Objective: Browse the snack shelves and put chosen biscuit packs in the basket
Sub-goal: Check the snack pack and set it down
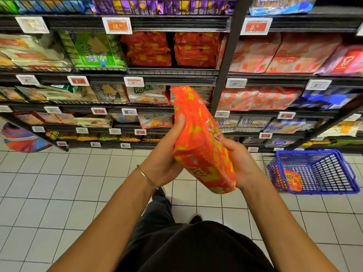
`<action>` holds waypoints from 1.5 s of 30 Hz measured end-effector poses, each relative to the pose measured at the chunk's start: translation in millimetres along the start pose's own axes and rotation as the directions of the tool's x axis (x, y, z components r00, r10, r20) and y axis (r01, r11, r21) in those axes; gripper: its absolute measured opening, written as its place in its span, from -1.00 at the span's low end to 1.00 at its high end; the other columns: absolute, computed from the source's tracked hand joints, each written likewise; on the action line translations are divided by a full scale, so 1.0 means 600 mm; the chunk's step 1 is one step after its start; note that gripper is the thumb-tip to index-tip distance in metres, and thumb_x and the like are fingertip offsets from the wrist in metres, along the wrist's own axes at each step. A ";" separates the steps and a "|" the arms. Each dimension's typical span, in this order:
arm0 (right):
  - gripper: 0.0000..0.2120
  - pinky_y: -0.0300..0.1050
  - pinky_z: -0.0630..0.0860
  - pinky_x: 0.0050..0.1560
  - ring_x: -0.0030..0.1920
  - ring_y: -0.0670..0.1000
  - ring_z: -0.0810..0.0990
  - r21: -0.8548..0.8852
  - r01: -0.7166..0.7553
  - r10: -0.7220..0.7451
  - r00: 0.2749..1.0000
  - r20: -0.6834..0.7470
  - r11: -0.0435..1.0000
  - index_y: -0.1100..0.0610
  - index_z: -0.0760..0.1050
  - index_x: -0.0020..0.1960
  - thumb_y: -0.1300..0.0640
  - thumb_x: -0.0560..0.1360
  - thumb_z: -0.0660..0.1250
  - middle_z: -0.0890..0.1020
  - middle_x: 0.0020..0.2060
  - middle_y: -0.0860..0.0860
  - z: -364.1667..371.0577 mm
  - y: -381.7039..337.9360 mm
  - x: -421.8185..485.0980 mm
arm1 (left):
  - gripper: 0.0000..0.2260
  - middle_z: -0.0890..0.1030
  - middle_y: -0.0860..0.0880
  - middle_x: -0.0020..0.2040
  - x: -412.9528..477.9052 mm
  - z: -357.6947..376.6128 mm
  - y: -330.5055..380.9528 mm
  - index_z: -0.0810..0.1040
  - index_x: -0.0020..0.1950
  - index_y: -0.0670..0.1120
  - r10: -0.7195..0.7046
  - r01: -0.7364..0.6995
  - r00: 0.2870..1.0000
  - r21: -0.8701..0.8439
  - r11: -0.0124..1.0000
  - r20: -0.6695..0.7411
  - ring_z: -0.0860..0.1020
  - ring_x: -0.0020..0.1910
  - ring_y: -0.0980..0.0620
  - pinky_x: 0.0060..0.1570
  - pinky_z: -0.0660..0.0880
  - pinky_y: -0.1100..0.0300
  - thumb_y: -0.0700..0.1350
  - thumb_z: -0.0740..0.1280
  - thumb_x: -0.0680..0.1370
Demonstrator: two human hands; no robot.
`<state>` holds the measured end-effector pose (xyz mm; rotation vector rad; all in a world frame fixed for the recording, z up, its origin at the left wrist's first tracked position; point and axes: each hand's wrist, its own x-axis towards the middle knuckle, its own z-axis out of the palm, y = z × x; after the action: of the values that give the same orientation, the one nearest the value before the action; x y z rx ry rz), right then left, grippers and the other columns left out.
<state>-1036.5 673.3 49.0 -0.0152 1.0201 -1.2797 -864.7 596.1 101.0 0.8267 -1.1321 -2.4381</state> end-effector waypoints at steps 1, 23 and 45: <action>-0.68 0.08 0.71 -0.11 -0.08 0.19 0.75 -0.034 -0.037 0.037 0.999 -0.004 0.999 0.20 0.67 0.20 0.04 0.68 0.23 0.74 0.00 0.21 0.005 0.008 0.002 | -0.40 0.65 -0.06 0.32 0.010 0.006 0.001 0.56 0.42 0.03 0.042 -0.042 0.995 0.006 0.999 -0.091 0.60 0.32 -0.04 0.39 0.49 -0.08 0.37 0.18 0.55; -0.40 -0.05 0.69 -0.19 0.03 0.22 0.76 -0.397 -0.254 0.318 0.942 0.103 0.882 0.20 0.56 0.36 -0.28 0.62 0.24 0.69 0.17 0.30 -0.014 0.031 -0.013 | -0.56 0.71 -0.06 0.12 0.058 -0.063 0.015 0.62 0.14 0.08 -0.196 0.174 0.832 -0.091 0.980 -0.519 0.66 0.16 -0.14 0.22 0.47 -0.34 0.39 0.28 0.52; -0.31 -0.02 0.68 -0.27 -0.25 0.20 0.75 -0.439 0.003 0.012 0.999 0.031 0.899 0.23 0.53 0.24 -0.40 0.57 0.20 0.71 -0.19 0.30 -0.043 -0.033 -0.029 | -0.38 0.61 -0.33 0.28 0.039 -0.098 -0.033 0.53 0.42 -0.11 -0.370 0.171 0.890 -0.557 0.812 -0.265 0.62 0.19 -0.43 0.06 0.59 -0.35 0.27 0.41 0.51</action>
<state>-1067.2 693.4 55.2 -0.3800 1.2615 -1.0173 -847.1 562.3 46.9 1.2469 -0.1921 -2.4757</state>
